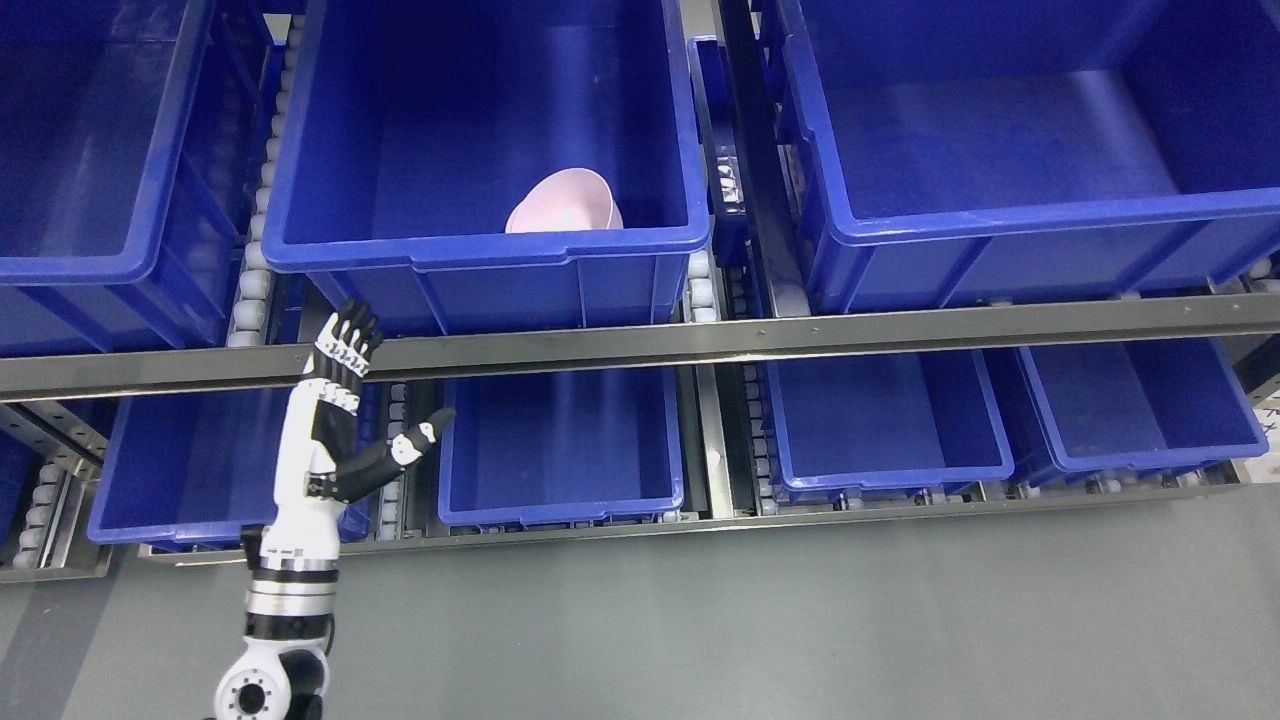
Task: Stack pink IKEA bowls on left shelf middle
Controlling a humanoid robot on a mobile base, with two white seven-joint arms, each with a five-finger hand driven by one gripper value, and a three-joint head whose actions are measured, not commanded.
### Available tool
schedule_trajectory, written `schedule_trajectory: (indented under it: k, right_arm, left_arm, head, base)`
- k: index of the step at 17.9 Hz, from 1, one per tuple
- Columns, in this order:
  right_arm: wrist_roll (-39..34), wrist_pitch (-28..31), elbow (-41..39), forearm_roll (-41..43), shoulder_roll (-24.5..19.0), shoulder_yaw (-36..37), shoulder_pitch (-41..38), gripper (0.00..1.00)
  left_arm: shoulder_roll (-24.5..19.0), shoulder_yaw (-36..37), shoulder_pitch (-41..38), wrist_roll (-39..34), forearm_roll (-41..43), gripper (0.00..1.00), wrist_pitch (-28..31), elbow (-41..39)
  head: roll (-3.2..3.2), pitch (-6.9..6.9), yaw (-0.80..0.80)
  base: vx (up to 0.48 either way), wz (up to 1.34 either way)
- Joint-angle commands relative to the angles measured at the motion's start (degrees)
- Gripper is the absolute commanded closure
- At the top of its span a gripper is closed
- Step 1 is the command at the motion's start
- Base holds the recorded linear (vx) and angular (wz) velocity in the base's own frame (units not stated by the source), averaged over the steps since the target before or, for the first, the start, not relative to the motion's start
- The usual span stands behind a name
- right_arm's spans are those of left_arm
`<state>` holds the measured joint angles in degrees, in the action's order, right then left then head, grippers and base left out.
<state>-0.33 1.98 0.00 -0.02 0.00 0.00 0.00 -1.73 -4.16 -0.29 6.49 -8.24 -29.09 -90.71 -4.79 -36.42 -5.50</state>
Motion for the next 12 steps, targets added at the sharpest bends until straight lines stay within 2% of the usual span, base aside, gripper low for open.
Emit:
schedule_trajectory:
  k: [1,12]
  right_arm:
    - [0.0,0.0,-1.9,0.0,1.0,0.7,-1.7,0.0]
    - [0.0,0.0,-1.9,0.0,1.0,0.7,-1.7,0.0]
  left_arm:
    - [-1.2,-8.1,0.7,0.1,-0.2,0.0,0.7,-0.3]
    - [-1.1,-6.8,0.3,0.4,-0.2,0.0,0.6,-0.3]
  head:
    - [0.0,0.0,0.0]
    - [0.0,0.0,0.0]
  base:
    - [0.0,0.0]
    - [0.0,0.0]
